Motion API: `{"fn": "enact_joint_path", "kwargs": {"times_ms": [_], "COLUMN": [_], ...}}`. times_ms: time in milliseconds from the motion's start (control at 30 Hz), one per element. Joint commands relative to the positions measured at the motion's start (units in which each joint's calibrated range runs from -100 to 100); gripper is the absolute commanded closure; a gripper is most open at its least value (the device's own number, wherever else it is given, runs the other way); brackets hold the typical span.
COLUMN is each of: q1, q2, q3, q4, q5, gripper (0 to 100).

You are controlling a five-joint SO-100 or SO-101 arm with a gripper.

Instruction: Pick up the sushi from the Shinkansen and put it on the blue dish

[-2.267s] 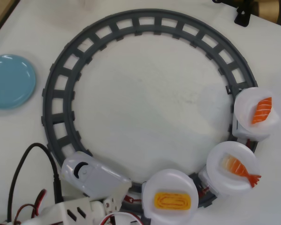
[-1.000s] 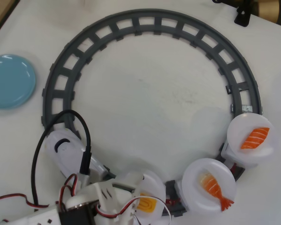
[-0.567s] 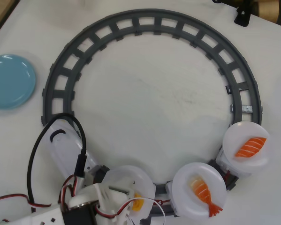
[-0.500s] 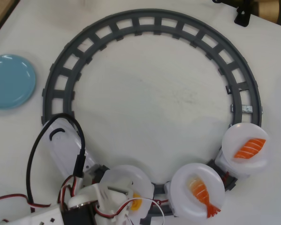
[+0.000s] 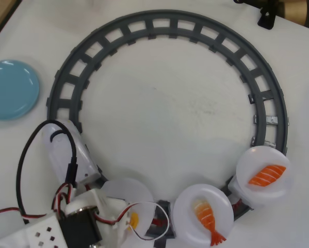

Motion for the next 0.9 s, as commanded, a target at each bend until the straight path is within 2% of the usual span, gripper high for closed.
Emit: {"fn": "enact_joint_path", "kwargs": {"times_ms": [0,167,467,867], "q1": [-1.8,-4.6,-13.4,-36.7], "q2": [-0.7,-0.8,-0.8,-0.8], "q3": [-0.8,-5.1,-18.6,-35.3], "q4": [1.1,1.2,1.4,11.3], "q5": [-0.8,-3.1,-10.5,-17.5], "gripper": [97,97,97,97]}}
